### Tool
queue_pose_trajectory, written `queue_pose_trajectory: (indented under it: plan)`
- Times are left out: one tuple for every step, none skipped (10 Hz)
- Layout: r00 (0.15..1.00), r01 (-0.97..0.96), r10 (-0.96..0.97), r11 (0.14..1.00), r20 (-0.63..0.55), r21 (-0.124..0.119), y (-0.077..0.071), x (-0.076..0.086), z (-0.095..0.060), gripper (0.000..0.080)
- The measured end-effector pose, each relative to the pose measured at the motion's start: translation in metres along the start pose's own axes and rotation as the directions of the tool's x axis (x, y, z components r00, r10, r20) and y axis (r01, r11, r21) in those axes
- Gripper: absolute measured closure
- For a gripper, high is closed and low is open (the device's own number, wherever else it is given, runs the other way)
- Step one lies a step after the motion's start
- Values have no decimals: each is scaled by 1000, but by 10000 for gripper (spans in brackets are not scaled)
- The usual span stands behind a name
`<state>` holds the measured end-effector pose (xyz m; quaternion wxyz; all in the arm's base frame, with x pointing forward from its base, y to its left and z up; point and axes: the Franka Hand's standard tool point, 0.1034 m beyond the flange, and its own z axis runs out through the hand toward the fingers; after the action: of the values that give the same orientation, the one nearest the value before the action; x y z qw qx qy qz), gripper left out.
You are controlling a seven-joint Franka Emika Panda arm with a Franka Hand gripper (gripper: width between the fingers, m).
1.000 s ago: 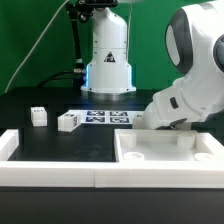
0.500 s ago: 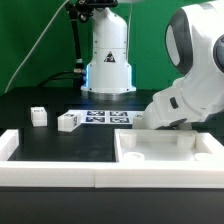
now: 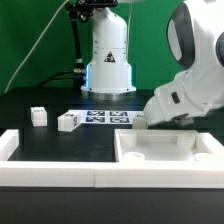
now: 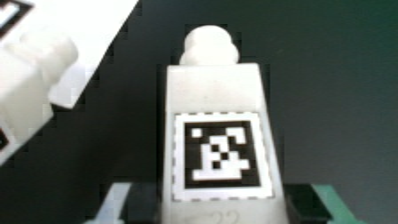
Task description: Assemble one leg
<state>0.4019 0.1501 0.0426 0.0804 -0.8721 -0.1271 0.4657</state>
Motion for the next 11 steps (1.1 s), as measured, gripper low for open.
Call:
queue_pose_trajectory:
  plan:
    - [1000,-6,6,1000,3,19,-6,-12,-15,508]
    - [1000,-10,10,1000,11,15,-8,-26,-30,508]
    - [1000,-6,6,1000,21,17,-9,-36,-47,508]
    - [1000,-6,6,1000,10,21,-8,-40,-60,508]
    - [1000,-8,8,1000,-14,20,-7,-35,-60,508]
    - [1000,-7,7,1000,-15,19,-7,-35,-60,508]
    - [994,-11,12,1000,-111,9,-5,-26,-68,508]
    - [978,8,-9,1000,-209,-8,0,-21,-71,508]
    - [962,28,-31,999,-272,-16,10,-13,-73,508]
    - [937,26,-34,999,-347,-29,16,-11,-90,508]
    - [904,19,-37,999,-426,-47,19,-18,-108,508]
